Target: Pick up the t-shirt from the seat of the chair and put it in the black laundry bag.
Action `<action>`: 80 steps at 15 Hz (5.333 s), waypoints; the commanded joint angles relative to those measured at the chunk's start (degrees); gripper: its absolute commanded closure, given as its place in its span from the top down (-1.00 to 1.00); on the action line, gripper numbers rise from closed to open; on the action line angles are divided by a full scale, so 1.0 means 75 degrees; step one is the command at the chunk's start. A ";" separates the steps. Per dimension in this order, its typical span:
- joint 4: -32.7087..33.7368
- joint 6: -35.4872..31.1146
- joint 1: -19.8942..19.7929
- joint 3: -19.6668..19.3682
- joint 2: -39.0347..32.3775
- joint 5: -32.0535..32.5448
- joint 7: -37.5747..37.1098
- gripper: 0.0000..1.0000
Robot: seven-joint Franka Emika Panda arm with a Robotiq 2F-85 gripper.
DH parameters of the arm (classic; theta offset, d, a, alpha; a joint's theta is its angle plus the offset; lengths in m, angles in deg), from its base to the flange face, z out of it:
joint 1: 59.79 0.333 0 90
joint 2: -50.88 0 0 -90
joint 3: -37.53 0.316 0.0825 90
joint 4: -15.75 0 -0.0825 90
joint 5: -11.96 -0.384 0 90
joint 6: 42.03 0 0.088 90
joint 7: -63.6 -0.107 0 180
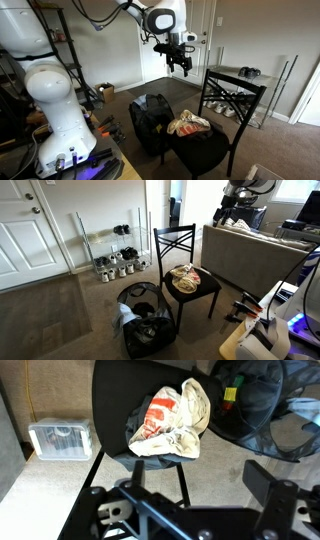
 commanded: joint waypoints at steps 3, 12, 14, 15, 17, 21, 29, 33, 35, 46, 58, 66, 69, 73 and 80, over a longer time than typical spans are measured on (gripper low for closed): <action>0.1345 -0.1287 -0.0308 0.0352 -0.2086 -0.0489 -0.0198 1.00; 0.1728 -0.1177 -0.0606 0.0587 -0.2518 -0.0228 -0.0208 1.00; 0.1730 -0.1177 -0.0605 0.0591 -0.2519 -0.0229 -0.0208 1.00; 0.1730 -0.1177 -0.0605 0.0591 -0.2519 -0.0229 -0.0208 1.00; 0.1730 -0.1177 -0.0605 0.0592 -0.2519 -0.0229 -0.0208 1.00; 0.1731 -0.1176 -0.0605 0.0592 -0.2519 -0.0229 -0.0208 1.00; 0.1731 -0.1176 -0.0605 0.0592 -0.2519 -0.0229 -0.0208 1.00; 0.1731 -0.1176 -0.0605 0.0592 -0.2519 -0.0229 -0.0208 1.00; 0.1731 -0.1176 -0.0605 0.0593 -0.2519 -0.0229 -0.0208 1.00; 0.1974 -0.1330 -0.0556 0.0542 -0.2718 -0.0065 -0.0667 1.00; 0.4616 -0.1064 -0.0502 0.0994 -0.5289 -0.0207 -0.2231 1.00; 0.6164 -0.0710 -0.0572 0.1021 -0.6743 -0.0212 -0.2610 1.00; 0.6710 -0.0411 -0.0613 0.0988 -0.7148 -0.0219 -0.2803 1.00; 0.7479 0.0426 -0.0608 0.0825 -0.7673 -0.0113 -0.3189 1.00; 0.7958 0.1551 -0.0719 0.0960 -0.7893 -0.0142 -0.3038 1.00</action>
